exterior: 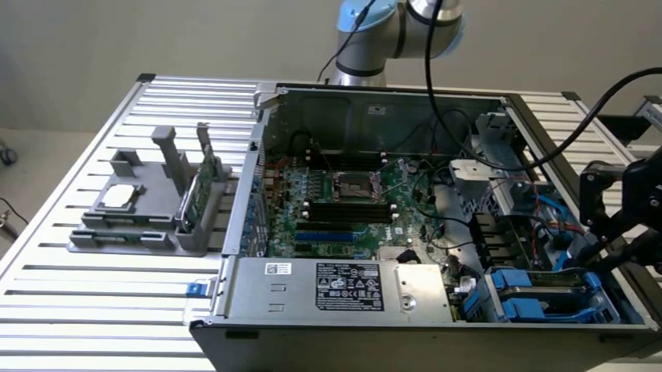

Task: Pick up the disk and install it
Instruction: 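Insert the first disk wire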

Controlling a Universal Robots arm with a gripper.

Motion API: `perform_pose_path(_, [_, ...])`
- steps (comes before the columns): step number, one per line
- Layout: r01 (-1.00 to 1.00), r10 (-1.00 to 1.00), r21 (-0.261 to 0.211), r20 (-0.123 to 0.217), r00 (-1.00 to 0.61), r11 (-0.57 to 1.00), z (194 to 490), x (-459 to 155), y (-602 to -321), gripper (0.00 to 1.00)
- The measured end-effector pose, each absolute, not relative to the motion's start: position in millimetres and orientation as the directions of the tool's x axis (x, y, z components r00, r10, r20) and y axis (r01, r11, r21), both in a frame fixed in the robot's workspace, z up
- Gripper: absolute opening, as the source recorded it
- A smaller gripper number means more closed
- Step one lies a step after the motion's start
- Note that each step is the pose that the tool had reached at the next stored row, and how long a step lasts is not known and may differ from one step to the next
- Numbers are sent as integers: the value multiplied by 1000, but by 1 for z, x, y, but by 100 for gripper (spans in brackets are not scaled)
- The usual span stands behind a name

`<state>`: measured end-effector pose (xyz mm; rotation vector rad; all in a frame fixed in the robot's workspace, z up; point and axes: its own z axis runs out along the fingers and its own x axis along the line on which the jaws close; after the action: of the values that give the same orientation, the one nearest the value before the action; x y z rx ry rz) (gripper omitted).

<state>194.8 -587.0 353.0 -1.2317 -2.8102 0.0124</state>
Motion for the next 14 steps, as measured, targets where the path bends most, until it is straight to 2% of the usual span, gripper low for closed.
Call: perform_pose_path(14, [795,794,-22,80,-603,606,342,196,-590,25])
